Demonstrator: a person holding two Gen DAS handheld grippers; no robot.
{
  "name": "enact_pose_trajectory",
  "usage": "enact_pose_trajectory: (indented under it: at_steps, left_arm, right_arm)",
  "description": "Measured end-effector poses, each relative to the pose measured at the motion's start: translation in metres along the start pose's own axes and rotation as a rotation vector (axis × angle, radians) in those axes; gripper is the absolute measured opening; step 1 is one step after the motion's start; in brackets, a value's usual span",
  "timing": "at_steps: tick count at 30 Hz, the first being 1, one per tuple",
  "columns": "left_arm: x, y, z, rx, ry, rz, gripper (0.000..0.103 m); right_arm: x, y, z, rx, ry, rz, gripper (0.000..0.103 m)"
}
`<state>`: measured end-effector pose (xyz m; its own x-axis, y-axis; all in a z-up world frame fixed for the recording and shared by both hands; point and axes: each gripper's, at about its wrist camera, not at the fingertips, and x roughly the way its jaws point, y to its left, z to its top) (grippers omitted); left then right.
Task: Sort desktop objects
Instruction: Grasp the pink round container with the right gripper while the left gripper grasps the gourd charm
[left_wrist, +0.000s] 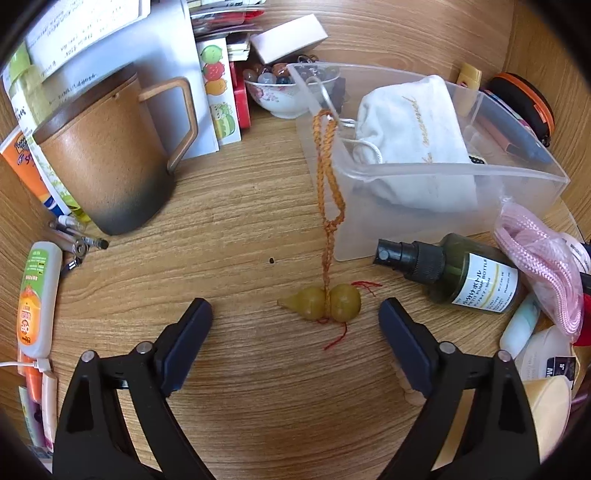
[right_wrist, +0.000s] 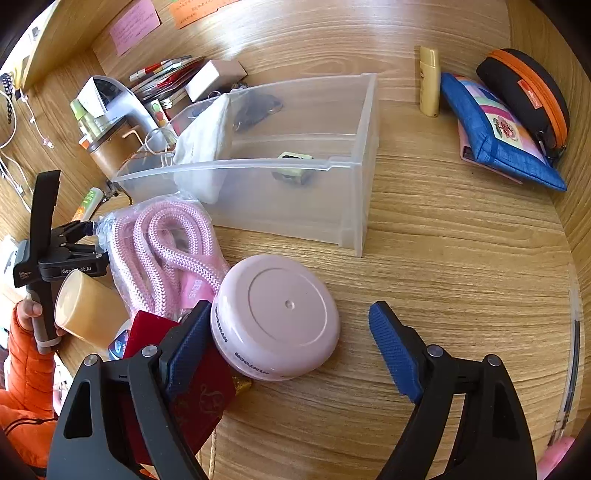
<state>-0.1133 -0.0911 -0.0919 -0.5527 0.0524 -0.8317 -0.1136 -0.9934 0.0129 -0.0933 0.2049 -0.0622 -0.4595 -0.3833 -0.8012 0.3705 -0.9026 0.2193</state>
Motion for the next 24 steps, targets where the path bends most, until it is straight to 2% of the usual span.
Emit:
enact_pose_trajectory:
  at_steps: [3,7,10,24]
  left_arm:
    - [-0.0013,0.0003,0.0003,-0.002,-0.008,-0.012,0.080]
    - [-0.0017,0.0002,0.0019,-0.004,-0.018,-0.011,0.073]
    - [-0.0027,-0.0006,0.0023,0.002,-0.025,-0.013,0.065]
    - [-0.0046,-0.0018,0.0015,0.017,-0.044,-0.039,0.044]
  right_arm:
    - [0.0000,0.0014,0.0001,0.000,-0.005,0.003,0.082]
    - [0.0006,0.0034,0.0002,-0.011,-0.007,0.014,0.075]
    - [0.0030,0.0047,0.0007,-0.012,0.004,0.035,0.063]
    - [0.0000,0.0023,0.0020,-0.021,-0.026,0.026,0.063]
